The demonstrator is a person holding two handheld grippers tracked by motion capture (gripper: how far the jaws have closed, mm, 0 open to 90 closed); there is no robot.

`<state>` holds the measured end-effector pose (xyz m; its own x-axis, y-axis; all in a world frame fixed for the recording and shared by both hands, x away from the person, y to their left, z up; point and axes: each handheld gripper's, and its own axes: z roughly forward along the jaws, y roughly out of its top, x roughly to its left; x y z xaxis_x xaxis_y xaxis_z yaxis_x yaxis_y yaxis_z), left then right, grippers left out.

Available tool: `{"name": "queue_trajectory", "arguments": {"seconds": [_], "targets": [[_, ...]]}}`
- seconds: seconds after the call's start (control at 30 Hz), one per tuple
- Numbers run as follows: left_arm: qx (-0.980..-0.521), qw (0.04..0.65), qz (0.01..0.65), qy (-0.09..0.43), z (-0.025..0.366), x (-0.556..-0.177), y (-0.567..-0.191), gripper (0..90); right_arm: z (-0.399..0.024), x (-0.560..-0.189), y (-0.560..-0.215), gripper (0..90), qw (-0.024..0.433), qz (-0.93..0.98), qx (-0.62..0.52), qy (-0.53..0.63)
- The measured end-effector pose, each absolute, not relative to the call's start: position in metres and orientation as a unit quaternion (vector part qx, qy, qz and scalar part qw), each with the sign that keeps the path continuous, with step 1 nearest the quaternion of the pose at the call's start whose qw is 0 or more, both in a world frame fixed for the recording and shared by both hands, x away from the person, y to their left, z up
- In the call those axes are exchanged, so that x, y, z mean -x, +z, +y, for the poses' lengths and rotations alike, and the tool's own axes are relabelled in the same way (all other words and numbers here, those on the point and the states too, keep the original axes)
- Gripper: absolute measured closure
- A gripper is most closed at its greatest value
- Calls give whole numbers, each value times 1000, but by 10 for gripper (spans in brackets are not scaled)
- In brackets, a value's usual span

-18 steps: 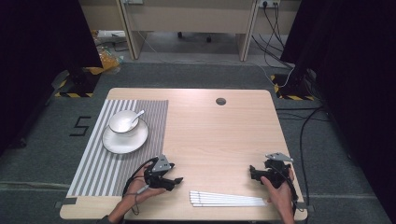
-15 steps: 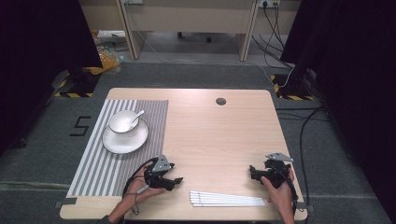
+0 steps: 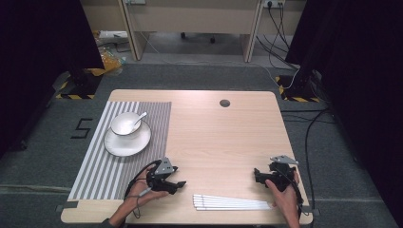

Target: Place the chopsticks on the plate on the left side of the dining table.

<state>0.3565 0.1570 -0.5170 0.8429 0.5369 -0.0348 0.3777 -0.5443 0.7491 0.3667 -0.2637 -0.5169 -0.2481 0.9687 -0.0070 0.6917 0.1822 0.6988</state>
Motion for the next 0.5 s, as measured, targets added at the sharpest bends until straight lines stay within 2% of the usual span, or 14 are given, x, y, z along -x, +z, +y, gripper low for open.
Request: {"name": "queue_trajectory", "arguments": {"seconds": [0.5], "targets": [[-916,346,192,65,128,-355,-483,340,-264,-367,-517,2,234,733,-566,297]]}}
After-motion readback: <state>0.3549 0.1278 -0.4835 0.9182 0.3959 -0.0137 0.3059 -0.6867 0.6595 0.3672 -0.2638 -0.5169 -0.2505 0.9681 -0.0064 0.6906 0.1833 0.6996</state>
